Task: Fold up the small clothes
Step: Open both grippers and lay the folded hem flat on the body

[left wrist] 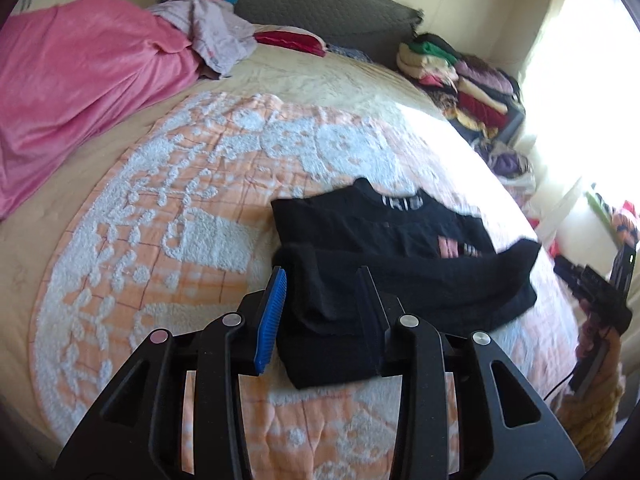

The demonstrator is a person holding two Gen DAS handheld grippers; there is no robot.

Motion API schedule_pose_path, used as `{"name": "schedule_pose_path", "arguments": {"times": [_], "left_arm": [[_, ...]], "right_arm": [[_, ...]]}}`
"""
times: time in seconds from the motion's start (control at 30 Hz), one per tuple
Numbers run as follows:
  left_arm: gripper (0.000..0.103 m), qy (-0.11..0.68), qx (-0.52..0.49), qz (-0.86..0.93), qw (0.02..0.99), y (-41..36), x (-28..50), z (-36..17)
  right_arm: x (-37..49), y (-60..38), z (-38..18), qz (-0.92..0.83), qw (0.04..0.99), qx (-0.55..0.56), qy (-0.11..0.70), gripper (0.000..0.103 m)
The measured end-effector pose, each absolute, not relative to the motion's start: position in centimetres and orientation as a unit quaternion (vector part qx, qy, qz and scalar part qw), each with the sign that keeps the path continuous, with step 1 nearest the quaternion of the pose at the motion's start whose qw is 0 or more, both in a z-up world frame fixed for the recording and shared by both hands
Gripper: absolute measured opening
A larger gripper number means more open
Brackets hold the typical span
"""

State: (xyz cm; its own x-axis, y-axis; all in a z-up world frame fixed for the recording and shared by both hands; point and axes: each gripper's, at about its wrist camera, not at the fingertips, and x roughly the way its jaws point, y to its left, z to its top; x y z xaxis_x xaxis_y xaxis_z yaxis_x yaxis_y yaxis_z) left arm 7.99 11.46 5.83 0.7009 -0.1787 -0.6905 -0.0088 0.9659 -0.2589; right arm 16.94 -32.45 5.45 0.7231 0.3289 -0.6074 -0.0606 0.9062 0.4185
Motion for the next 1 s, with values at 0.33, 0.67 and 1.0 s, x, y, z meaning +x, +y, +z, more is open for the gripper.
{"name": "schedule_pose_path", "arguments": {"times": [0.33, 0.67, 1.0], "left_arm": [[0.026, 0.437, -0.039, -0.067, 0.896, 5.0, 7.7, -0.5], [0.026, 0.442, -0.006, -0.033, 0.897, 5.0, 11.4, -1.9], [0.026, 0.435, -0.056, -0.028, 0.898, 7.3, 16.0, -0.2]], "right_arm": [[14.6, -27.2, 1.7, 0.121, 0.905, 0.060, 0.403, 0.038], [18.9, -23.5, -0.9, 0.127, 0.896, -0.004, 0.425, 0.038], [25.6, -22.6, -0.1, 0.128, 0.892, 0.042, 0.432, 0.038]]}}
